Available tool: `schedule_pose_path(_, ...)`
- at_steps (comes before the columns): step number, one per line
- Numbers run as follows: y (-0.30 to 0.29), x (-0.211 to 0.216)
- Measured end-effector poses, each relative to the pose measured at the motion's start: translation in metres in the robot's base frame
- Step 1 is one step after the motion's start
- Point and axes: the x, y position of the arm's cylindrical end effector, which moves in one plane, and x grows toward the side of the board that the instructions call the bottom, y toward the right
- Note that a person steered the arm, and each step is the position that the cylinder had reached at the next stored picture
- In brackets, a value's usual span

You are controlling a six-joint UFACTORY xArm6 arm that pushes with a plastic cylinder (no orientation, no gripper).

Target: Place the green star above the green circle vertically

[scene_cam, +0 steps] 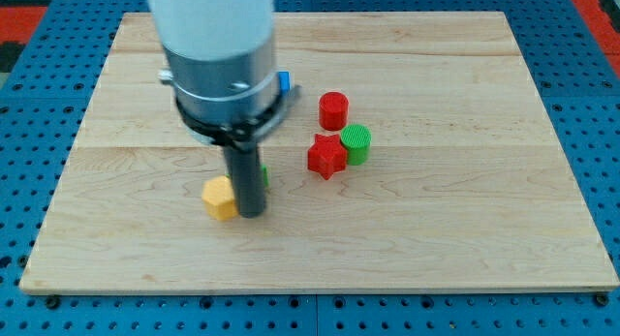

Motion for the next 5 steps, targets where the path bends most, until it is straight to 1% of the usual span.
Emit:
schedule_pose_path(1, -0.048, -0.002)
schedule_pose_path(3, -0.097, 0.000)
schedule_pose_path(4, -0.071, -0.023)
schedule_pose_path(5, -0.062, -0.055)
